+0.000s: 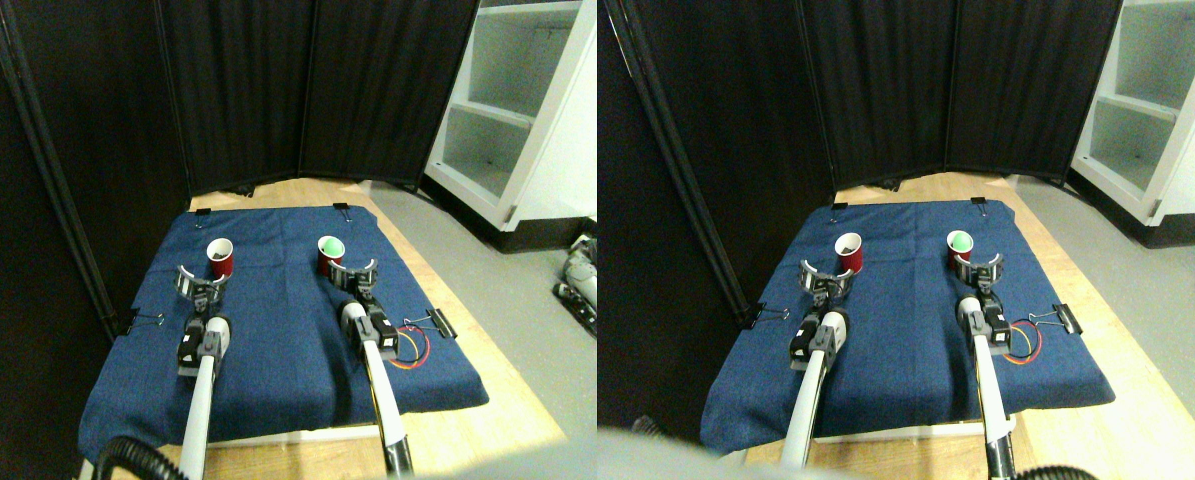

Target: Pour (bimanual)

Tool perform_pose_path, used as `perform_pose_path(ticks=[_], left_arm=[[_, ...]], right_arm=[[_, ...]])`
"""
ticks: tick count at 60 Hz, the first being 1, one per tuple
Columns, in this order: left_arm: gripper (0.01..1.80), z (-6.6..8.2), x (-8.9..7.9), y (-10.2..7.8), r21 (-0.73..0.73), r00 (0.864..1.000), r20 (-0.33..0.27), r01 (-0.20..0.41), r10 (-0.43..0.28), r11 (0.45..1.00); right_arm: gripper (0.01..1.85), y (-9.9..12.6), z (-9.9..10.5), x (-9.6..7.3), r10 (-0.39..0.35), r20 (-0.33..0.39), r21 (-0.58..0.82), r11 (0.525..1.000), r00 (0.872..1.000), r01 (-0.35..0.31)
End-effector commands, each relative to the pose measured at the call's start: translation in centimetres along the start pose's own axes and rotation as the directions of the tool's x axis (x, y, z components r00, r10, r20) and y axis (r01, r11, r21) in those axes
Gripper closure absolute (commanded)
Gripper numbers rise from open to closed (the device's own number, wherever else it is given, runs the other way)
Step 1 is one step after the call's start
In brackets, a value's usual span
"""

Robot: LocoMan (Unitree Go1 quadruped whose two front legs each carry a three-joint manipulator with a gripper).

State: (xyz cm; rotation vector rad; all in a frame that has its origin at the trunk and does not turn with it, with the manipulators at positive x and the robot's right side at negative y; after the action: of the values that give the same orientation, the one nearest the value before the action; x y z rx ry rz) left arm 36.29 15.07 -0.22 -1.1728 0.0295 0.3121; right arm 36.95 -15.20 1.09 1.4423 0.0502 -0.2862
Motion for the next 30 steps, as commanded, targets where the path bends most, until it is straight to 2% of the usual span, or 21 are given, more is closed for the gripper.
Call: perform_pose_path(ticks=[1, 12, 23, 30], left_arm=[[0.77, -0.7, 0.1, -1.3, -0.001, 1.0, -0.003, 0.026, -0.026, 1.0], [0.68, -1.8, 0.4, -2.4, 0.003, 0.999, -0.034, 0.016, -0.016, 1.0], [0.66, -2.3, 1.1, -2.5, -0.022, 0.998, -0.057, 0.003, -0.004, 1.0], [0.65, -2.6, 1.6, -2.4, -0.058, 0.999, -0.043, -0.003, 0.0, 0.998]], right_arm=[[0.93, 0.5, -0.8, 0.5, 0.046, -0.021, 0.014, 0.999, 0.999, -0.046], [0.93, 0.3, -1.3, 0.5, 0.041, -0.026, 0.017, 0.999, 0.999, -0.04], [0.88, 0.1, -1.7, 0.7, 0.021, -0.022, 0.022, 1.0, 1.0, -0.021], [0.84, -0.1, -1.9, 0.9, 0.018, -0.041, 0.017, 1.0, 0.999, -0.018]])
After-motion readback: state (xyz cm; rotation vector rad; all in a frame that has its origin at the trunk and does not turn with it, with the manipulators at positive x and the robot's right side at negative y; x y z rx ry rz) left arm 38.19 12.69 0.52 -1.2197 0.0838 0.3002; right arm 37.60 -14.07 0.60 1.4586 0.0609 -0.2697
